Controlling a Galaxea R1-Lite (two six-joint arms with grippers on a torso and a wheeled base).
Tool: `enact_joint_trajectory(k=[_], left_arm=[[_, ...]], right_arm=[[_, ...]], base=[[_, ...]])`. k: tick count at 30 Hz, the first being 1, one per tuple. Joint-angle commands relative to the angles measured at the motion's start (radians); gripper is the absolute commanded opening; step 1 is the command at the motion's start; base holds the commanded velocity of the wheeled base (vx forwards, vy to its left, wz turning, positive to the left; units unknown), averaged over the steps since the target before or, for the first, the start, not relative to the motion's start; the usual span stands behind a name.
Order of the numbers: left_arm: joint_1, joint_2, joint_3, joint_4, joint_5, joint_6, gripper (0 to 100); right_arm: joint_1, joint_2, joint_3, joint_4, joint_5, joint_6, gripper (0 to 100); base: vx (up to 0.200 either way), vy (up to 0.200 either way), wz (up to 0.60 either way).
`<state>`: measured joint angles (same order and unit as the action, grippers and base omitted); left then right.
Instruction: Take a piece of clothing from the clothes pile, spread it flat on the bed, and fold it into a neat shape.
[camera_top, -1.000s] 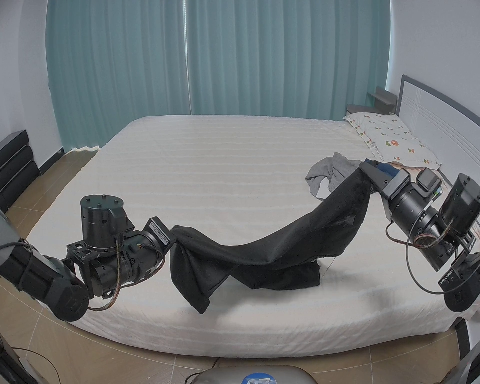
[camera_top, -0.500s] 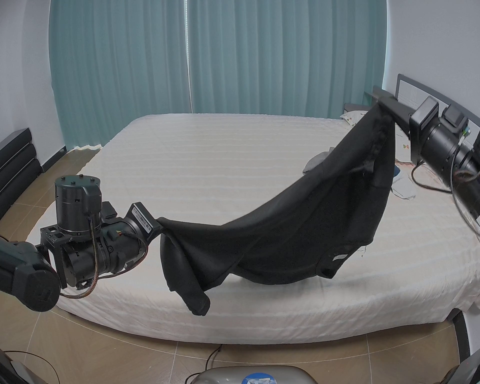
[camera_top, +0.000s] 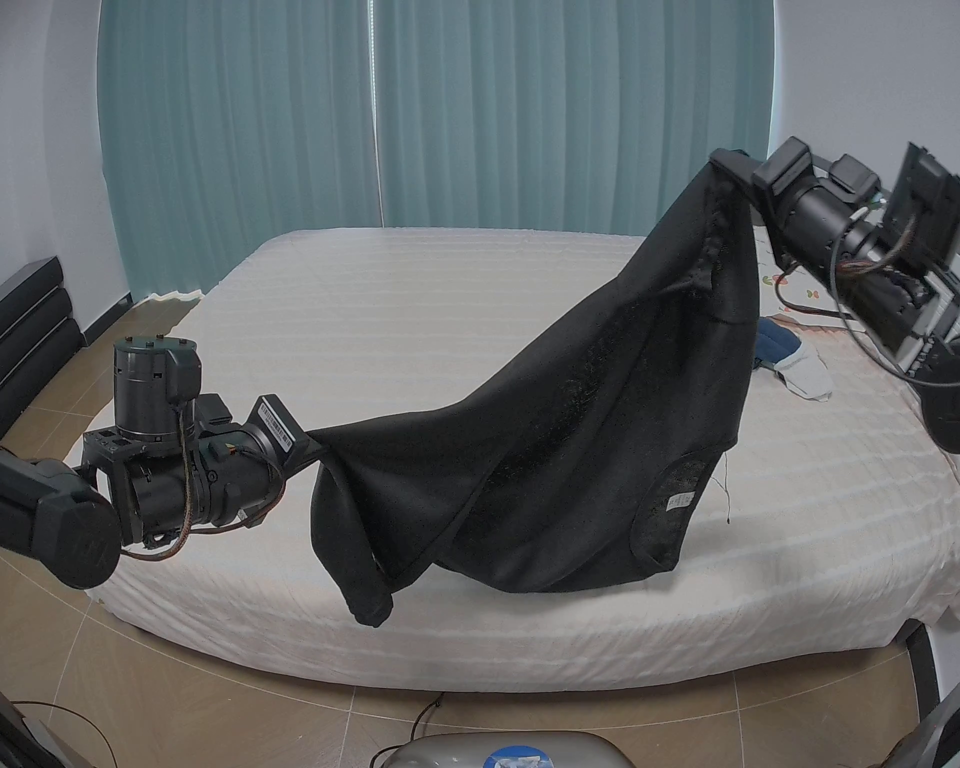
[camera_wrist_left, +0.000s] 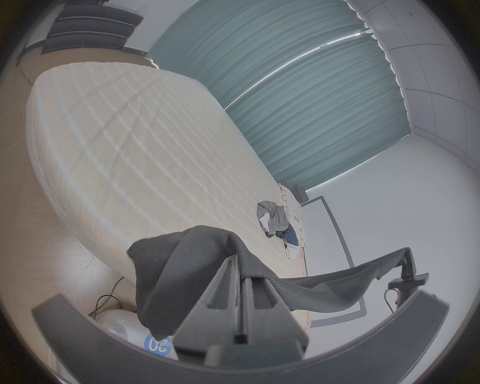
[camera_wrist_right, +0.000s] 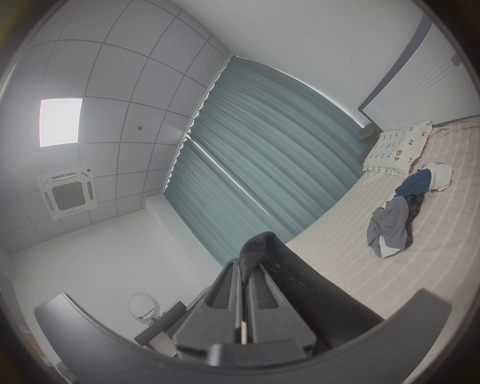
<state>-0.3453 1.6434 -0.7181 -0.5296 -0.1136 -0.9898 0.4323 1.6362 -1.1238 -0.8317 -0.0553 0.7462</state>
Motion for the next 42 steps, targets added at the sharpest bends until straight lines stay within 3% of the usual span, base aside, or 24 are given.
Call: enact_joint_trajectory(k=[1, 5, 11, 19, 29, 30, 35, 36, 39, 42], left_arm=[[0.089, 0.107, -0.023, -0.032, -0.083, 0.0, 0], [0.101, 0.188, -0.063, -0.107, -0.074, -0.043, 0], [0.108, 0.282, -0.141, -0.116, -0.084, -0.064, 0], [0.109, 0.467, -0.218, -0.125, -0.084, -0.066, 0], [0.108, 0.656, -0.356, -0.119, -0.064, -0.066, 0], [0.108, 0.662, -0.363, -0.119, -0.061, -0.066, 0], [0.108, 0.722, -0.42, -0.115, -0.06, -0.067, 0], [0.108, 0.74, -0.439, -0.113, -0.057, -0.067, 100], [0.109, 0.765, -0.474, -0.113, -0.015, -0.066, 100], [0.112, 0.806, -0.54, -0.105, 0.109, -0.061, 100]], right_arm=[[-0.001, 0.307, -0.137, -0.135, -0.035, -0.022, 0], [-0.003, 0.413, -0.189, -0.188, -0.072, -0.083, 0], [-0.024, 0.508, -0.254, -0.193, -0.074, -0.153, 0], [-0.041, 0.642, -0.295, -0.222, -0.075, -0.146, 0], [-0.047, 0.853, -0.346, -0.265, -0.1, -0.146, 0], [-0.047, 0.872, -0.355, -0.267, -0.109, -0.146, 100], [-0.047, 0.969, -0.379, -0.264, -0.123, -0.146, 100], [-0.047, 0.987, -0.375, -0.259, -0.123, -0.148, 100], [-0.049, 1.01, -0.361, -0.245, -0.123, -0.151, 100], [-0.09, 1.013, -0.281, -0.179, -0.115, -0.163, 100]], base=[[0.2, 0.0, 0.0], [0.2, 0.0, 0.0], [0.2, 0.0, 0.0], [0.2, 0.0, 0.0], [0.0, 0.0, 0.0], [0.0, 0.0, 0.0], [0.0, 0.0, 0.0], [0.0, 0.0, 0.0], [0.0, 0.0, 0.0], [0.0, 0.0, 0.0]])
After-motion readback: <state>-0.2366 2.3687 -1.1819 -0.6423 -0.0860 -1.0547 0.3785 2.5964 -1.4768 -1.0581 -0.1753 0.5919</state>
